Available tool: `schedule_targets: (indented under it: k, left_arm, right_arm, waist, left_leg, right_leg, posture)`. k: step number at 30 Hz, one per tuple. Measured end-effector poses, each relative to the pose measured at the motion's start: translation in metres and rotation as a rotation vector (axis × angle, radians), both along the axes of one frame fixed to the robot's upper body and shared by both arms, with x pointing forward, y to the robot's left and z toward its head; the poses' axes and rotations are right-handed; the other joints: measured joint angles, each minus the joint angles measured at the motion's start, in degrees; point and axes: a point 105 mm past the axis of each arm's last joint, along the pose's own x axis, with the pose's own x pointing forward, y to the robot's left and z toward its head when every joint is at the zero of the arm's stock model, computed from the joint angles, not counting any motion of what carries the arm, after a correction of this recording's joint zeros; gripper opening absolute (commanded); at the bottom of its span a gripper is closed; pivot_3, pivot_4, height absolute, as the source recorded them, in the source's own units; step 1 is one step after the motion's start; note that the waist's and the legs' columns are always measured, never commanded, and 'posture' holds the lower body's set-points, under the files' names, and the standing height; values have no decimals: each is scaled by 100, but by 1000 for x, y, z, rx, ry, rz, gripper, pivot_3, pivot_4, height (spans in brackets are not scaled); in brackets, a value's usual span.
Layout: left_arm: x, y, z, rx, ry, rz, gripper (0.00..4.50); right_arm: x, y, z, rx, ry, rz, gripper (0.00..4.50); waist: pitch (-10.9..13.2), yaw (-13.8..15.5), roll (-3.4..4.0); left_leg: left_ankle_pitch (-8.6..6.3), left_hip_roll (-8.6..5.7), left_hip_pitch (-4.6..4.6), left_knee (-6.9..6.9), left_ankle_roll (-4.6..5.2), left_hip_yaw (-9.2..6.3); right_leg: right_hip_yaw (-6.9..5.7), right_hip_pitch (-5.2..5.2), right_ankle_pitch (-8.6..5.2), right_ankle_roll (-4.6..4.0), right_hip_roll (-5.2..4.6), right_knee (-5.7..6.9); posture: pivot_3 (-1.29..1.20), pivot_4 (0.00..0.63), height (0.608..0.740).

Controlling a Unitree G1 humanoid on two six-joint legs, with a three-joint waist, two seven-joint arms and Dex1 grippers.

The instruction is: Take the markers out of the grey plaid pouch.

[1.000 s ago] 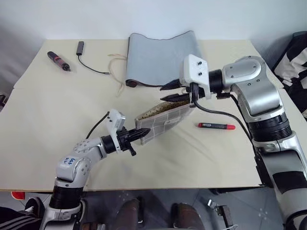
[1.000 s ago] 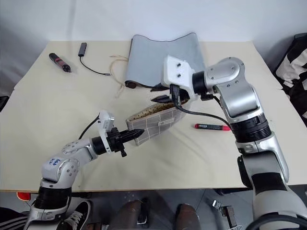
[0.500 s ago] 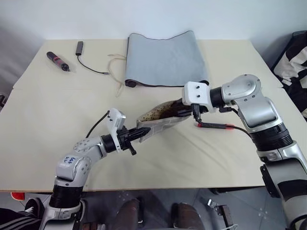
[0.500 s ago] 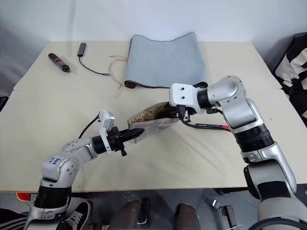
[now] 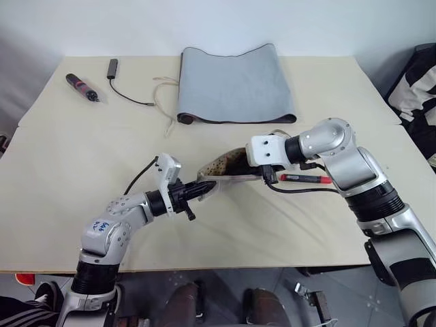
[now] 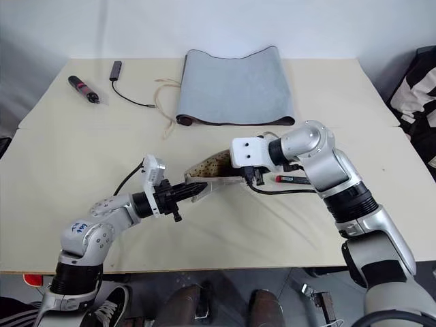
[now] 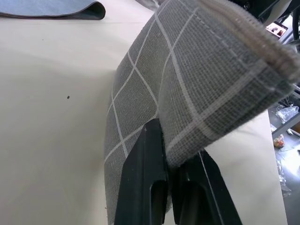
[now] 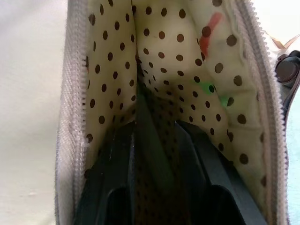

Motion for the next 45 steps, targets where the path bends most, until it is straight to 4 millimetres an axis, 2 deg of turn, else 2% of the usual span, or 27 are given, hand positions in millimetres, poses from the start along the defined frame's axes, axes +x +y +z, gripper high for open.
schedule_targets:
  k: [4,6,9,14,17,25,29,34,39,45]
  left_arm:
    - [0,0,0,0,3,-2,0]
    - [-1,0,-1,-5,18,-5,0]
    - [-3,-7,4,-88,101,-44,0]
    - [-13,-11,10,-170,241,-127,0]
    - [-21,-10,13,-149,261,-169,0]
    - [-30,3,10,-154,307,-182,0]
    - [-30,16,-2,-93,292,-139,0]
    - [-20,17,-6,-33,205,-82,0]
    - [-15,20,-5,-17,153,-52,0]
    - [-11,23,-9,-26,164,-32,0]
  right_arm:
    - [4,-1,-6,-26,-12,-9,1323]
    - [4,5,-7,-14,-15,0,1323]
    - [9,17,-8,-55,-69,20,1323]
    - [11,24,-8,-99,-97,34,1323]
    - [4,23,-3,-134,-85,56,1323]
    - [-27,5,-2,-241,48,68,1323]
    - [-30,-5,-1,-269,80,32,1323]
    - [-36,2,-26,-314,120,64,1323]
    - [-21,7,-36,-291,83,36,1323]
    - [-10,18,-33,-255,26,34,1323]
  waist:
    - [0,-4,0]
    - [0,-7,0]
    - [0,-21,0]
    - [0,-14,0]
    - [0,-12,0]
    - [0,-8,0]
    - [0,-15,0]
    - [0,-3,-1]
    - [0,-11,-1]
    - [0,-19,-1]
  left_leg:
    - [0,0,0,0,0,1]
    - [0,1,0,0,0,0]
    - [2,1,1,2,1,0]
    - [15,1,1,2,24,-4]
    - [15,0,1,3,24,-4]
    - [-1,1,2,2,-3,-3]
    - [-4,2,7,0,-9,5]
    - [-4,-2,6,-1,-10,10]
    - [-4,0,8,-1,-10,13]
    - [-3,0,8,0,-10,13]
  right_leg:
    - [1,0,0,0,0,0]
    - [1,0,0,0,2,2]
    - [4,-1,0,0,2,5]
    - [7,0,0,0,5,5]
    - [9,1,0,0,6,3]
    - [15,-1,0,0,6,0]
    - [23,-8,-1,-3,6,-13]
    - [27,-12,-1,-3,-2,-11]
    - [28,-14,-1,-3,0,-6]
    - [28,-14,-1,-3,1,-1]
  posture:
    - [0,150,740]
    - [0,150,740]
    - [0,150,740]
    - [0,150,740]
    - [0,150,740]
    - [0,150,740]
    - [0,150,740]
    - [0,150,740]
    - [0,150,740]
    - [0,150,740]
